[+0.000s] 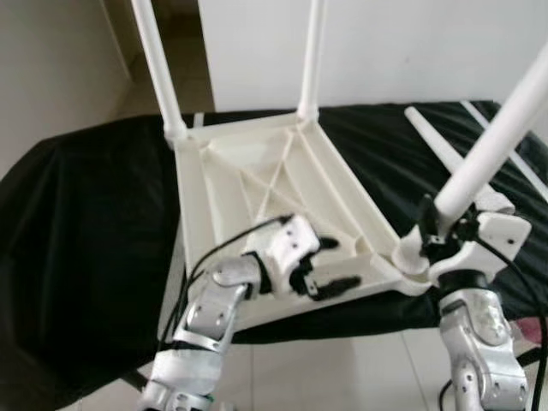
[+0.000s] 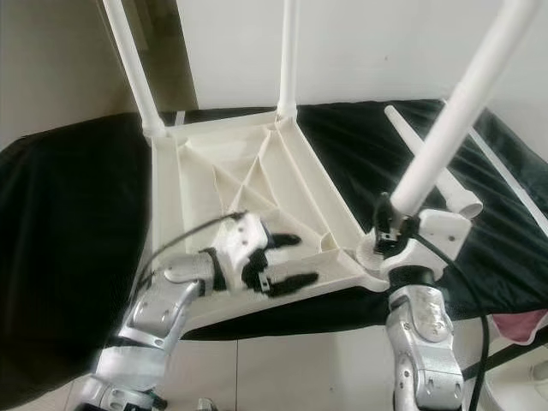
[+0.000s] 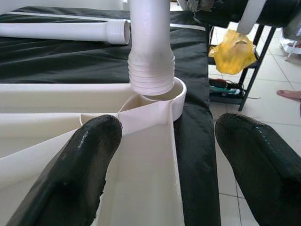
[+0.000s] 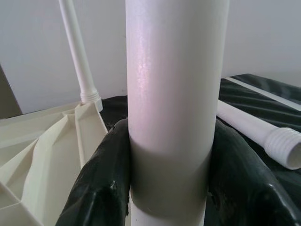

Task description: Building children table

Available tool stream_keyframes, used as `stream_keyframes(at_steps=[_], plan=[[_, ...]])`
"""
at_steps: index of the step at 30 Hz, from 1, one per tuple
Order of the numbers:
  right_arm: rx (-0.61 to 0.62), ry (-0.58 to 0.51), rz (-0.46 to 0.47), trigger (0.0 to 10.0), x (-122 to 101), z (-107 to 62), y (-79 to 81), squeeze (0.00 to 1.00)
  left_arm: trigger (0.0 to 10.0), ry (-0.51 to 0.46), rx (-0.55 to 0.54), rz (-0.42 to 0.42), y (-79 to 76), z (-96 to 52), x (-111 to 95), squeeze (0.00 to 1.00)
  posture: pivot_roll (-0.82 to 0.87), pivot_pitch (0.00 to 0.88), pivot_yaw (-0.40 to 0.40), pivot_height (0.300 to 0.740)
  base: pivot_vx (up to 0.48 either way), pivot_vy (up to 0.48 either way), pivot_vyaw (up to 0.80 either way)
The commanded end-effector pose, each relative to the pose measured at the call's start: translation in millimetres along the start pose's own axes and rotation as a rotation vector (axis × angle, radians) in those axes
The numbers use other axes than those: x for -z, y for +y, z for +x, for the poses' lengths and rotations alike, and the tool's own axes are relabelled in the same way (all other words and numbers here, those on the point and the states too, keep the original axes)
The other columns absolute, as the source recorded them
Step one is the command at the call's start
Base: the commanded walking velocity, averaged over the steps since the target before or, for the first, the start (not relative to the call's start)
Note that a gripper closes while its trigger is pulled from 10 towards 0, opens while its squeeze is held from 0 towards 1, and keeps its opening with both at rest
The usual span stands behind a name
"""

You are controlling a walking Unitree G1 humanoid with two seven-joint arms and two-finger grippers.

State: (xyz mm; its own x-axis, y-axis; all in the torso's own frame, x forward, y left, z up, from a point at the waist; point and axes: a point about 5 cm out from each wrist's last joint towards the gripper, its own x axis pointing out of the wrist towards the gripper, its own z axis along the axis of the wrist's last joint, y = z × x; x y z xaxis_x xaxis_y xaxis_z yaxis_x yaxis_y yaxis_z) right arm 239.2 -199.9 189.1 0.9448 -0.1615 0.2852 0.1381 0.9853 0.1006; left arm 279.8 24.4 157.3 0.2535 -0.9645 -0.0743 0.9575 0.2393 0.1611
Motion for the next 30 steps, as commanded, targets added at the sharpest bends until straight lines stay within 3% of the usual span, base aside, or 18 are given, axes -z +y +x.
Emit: stream_keyframes(at_steps=[1, 12, 17, 19, 20, 23, 26, 27, 30], plan=[[0.0, -0.031, -0.009, 10.0, -5.7, 0.3, 0.2, 0.0, 10.0, 0.011, 0.004, 0.002, -1.1, 0.6, 1.0, 0.0, 0.0, 0.0, 0.013, 0.74, 0.0, 0.0, 0.0], [-0.006, -0.078, -0.03, 10.0, -13.5, 15.4, -0.7, 0.0, 10.0, 0.172, 0.065, 0.017, -24.8, 14.9, 23.4, 0.0, 0.01, 0.0, 0.012, 0.74, 0.0, 0.0, 0.0], [-0.014, -0.087, -0.037, 10.0, -14.5, 19.0, 0.1, 0.0, 10.0, 0.216, 0.059, 0.029, -26.8, 21.2, 30.4, 0.0, 0.02, 0.0, 0.012, 0.74, 0.0, 0.0, 0.0], [-0.02, -0.095, -0.037, 10.0, -15.5, 21.5, 1.2, 0.0, 10.0, 0.26, -0.056, 0.08, -15.1, 27.6, 35.1, 0.0, 0.02, 0.0, 0.012, 0.74, 0.0, 0.0, 0.0], [-0.02, -0.095, -0.037, 10.0, -15.5, 21.5, 1.2, 0.0, 10.0, 0.26, -0.056, 0.08, -15.1, 27.6, 35.1, 0.0, 0.02, 0.0, 0.012, 0.74, 0.0, 0.0, 0.0], [-0.028, -0.1, -0.037, 10.0, -16.0, 24.0, 2.9, 0.0, 10.0, 0.309, -0.279, 0.099, 15.8, 28.1, 35.5, 0.0, 0.02, 0.0, 0.011, 0.74, 0.0, 0.0, 0.0], [-0.029, -0.1, -0.037, 10.0, -15.9, 24.6, 3.2, 0.0, 10.0, 0.313, -0.335, 0.087, 25.3, 26.1, 33.1, 0.0, 0.02, 0.0, 0.011, 0.74, 0.0, 0.0, 0.0], [-0.028, -0.102, -0.037, 10.0, -15.8, 25.2, 3.4, 0.0, 10.0, 0.283, -0.42, 0.085, 40.1, 20.5, 25.7, 0.0, 0.01, 0.0, 0.013, 0.74, 0.0, 0.0, 0.0], [-0.026, -0.102, -0.038, 10.0, -15.7, 25.4, 3.4, 0.0, 10.0, 0.271, -0.46, 0.087, 48.2, 16.5, 21.8, 0.0, 0.01, 0.0, 0.016, 0.74, 0.0, 0.0, 0.0]])
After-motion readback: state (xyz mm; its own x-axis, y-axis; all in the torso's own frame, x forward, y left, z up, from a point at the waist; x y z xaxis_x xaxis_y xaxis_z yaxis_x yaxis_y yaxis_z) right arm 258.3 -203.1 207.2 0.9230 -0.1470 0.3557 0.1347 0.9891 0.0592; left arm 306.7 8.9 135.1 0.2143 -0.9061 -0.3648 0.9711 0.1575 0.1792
